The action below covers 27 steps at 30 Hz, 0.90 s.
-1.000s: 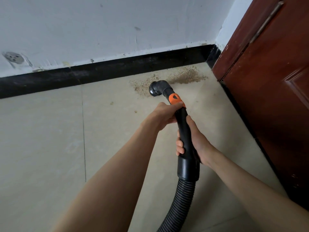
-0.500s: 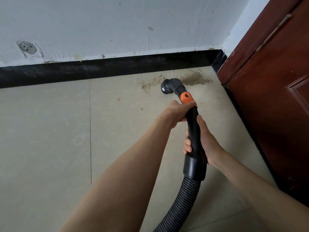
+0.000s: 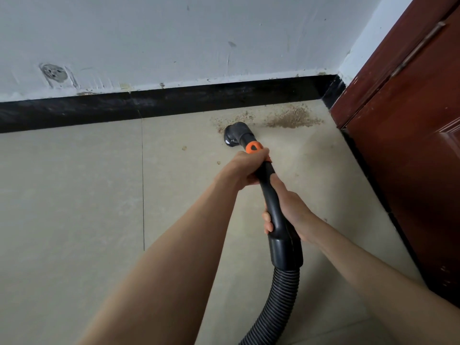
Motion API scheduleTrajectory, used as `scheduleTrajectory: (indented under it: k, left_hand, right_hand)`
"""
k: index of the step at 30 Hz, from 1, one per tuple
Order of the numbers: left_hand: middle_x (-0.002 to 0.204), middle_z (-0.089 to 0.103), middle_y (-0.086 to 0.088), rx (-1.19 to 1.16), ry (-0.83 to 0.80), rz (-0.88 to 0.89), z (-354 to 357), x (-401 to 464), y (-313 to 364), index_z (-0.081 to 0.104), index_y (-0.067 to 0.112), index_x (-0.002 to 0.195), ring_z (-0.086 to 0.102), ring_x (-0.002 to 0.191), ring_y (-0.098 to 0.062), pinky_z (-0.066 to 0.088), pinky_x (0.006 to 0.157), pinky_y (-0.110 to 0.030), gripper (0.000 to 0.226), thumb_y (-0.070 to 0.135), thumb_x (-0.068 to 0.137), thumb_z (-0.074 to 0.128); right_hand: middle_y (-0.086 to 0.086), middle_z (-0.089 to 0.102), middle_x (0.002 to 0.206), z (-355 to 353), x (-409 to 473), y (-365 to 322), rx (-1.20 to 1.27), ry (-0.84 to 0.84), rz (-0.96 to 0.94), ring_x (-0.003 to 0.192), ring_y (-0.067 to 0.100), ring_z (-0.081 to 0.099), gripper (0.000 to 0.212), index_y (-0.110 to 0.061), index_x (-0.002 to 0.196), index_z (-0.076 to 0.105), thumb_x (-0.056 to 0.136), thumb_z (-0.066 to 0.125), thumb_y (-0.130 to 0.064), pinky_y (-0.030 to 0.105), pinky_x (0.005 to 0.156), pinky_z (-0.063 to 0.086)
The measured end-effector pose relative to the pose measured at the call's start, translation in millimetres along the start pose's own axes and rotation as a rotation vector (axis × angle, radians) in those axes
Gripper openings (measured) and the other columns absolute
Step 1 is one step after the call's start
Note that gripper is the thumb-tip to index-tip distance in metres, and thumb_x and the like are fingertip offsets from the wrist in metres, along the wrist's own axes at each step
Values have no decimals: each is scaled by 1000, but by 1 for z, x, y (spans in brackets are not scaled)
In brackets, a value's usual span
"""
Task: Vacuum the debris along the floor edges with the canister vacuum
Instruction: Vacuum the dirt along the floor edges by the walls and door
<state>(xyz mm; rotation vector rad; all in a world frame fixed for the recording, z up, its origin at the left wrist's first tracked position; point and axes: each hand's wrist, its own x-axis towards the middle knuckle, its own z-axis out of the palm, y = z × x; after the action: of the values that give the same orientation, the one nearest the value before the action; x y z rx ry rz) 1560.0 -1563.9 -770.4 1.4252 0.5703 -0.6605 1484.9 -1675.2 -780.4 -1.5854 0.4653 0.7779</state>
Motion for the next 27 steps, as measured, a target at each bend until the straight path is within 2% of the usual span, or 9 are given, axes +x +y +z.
scheduleTrajectory:
  k: [4, 6, 8, 11, 14, 18, 20, 23, 27]
  left_hand:
    - [83, 50, -5, 2, 124, -10, -25, 5, -1, 42, 12, 79, 55, 79, -20, 52, 84, -36, 33, 39, 97, 49]
    - [85, 49, -6, -33, 156, -37, -34, 7, -4, 42, 11, 82, 53, 73, -18, 52, 77, -34, 34, 41, 98, 45]
    - [84, 49, -6, -110, 158, -65, -42, 8, -6, 43, 8, 93, 52, 71, -17, 50, 68, -31, 34, 41, 99, 42]
    - [86, 51, -8, -230, 124, -86, -49, 9, -8, 40, 6, 106, 54, 73, -19, 50, 69, -32, 35, 40, 99, 42]
    - [89, 53, -10, -272, 125, -88, -52, 12, -4, 41, 6, 109, 56, 75, -21, 51, 61, -30, 36, 40, 99, 44]
    - [88, 53, -8, -288, 143, -64, -54, 23, 2, 43, 7, 103, 57, 74, -19, 51, 61, -28, 30, 37, 99, 43]
    - [87, 52, -8, -279, 157, -46, -55, 30, 4, 44, 8, 99, 57, 73, -19, 51, 61, -28, 29, 37, 99, 41]
    - [85, 52, -7, -261, 182, -33, -54, 41, 11, 43, 8, 104, 56, 72, -18, 50, 58, -28, 28, 36, 99, 40]
    - [84, 51, -6, -226, 175, -23, -52, 53, 19, 44, 10, 90, 54, 71, -17, 47, 54, -27, 27, 34, 99, 37]
  right_hand:
    - [14, 53, 50, 27, 12, -6, -186, 38, -109, 35, 25, 50, 49, -5, 79, 47, 97, 45, -50, 26, 42, 42]
    - [11, 55, 50, 37, 16, -8, -309, 52, -151, 35, 23, 51, 47, -6, 77, 47, 97, 46, -49, 25, 41, 42]
    - [9, 56, 52, 40, 21, -12, -448, 68, -184, 37, 21, 52, 47, -9, 77, 48, 96, 45, -51, 25, 42, 43]
    - [5, 58, 54, 33, 26, -22, -674, 86, -214, 39, 19, 55, 48, -12, 76, 49, 94, 42, -56, 30, 52, 49]
    - [6, 59, 57, 24, 30, -37, -837, 91, -207, 37, 19, 53, 50, -13, 78, 49, 94, 40, -60, 32, 52, 47]
    - [7, 61, 57, 19, 41, -56, -1013, 113, -225, 33, 16, 52, 51, -14, 80, 49, 94, 37, -62, 27, 50, 45]
    - [6, 61, 57, 19, 48, -62, -1063, 120, -227, 28, 14, 49, 51, -14, 81, 48, 94, 36, -62, 26, 49, 42]
    - [6, 62, 58, 18, 59, -67, -1063, 120, -237, 38, 19, 56, 50, -15, 80, 47, 94, 36, -62, 27, 52, 45]
    - [6, 62, 60, 14, 70, -70, -1036, 123, -250, 47, 23, 61, 51, -14, 82, 49, 94, 36, -62, 29, 55, 47]
